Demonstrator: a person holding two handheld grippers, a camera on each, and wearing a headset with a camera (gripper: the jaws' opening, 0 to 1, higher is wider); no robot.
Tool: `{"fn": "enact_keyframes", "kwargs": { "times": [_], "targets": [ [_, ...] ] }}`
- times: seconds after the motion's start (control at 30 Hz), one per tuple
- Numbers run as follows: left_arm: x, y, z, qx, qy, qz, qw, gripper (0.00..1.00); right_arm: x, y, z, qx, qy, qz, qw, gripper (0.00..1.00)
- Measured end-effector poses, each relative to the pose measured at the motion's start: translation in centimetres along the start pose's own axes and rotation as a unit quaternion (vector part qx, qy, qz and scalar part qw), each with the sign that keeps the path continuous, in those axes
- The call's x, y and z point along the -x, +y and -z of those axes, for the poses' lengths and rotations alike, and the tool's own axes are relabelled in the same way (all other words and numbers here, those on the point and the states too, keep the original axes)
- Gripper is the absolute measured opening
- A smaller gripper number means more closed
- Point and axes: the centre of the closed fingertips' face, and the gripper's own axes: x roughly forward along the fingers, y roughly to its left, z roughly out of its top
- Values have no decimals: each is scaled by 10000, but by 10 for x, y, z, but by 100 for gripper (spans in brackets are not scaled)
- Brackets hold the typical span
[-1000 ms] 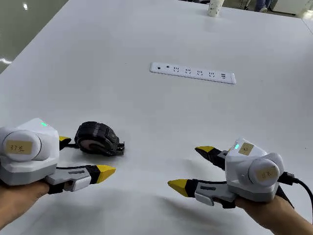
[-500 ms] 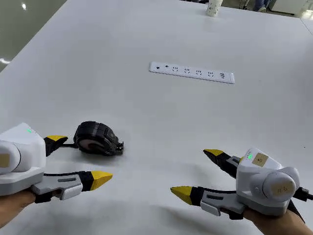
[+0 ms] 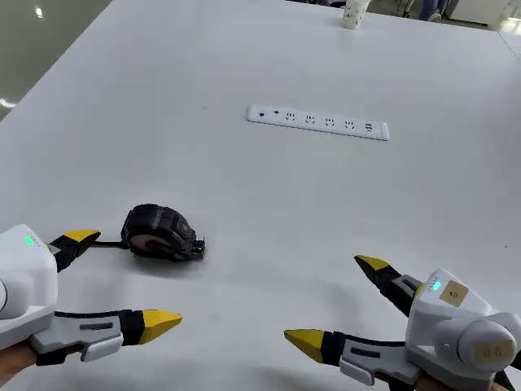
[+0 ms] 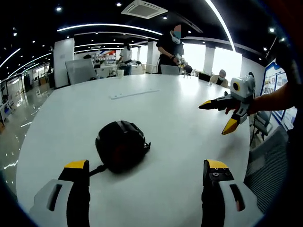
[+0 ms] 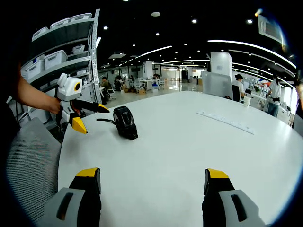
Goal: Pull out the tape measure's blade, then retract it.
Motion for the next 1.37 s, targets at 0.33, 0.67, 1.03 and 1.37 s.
{"fn": "enact_keyframes", "kwargs": {
  "times": [0.33, 0.67, 1.03, 1.37],
  "targets": [
    [5, -10, -4, 16, -128, 130, 9998, 99, 9, 5, 5, -43, 55, 120, 9999, 99],
    [9, -6, -9, 101, -197, 95, 9997, 99, 10, 2, 4, -132, 53, 193, 9997, 99],
    [10, -3, -10, 115, -219, 121, 9996, 99, 15, -2, 5, -218, 46, 274, 9994, 99],
    [11, -2, -7, 97, -147, 113, 9998, 99, 17, -5, 5, -258, 37, 313, 9992, 99]
  ]
}}
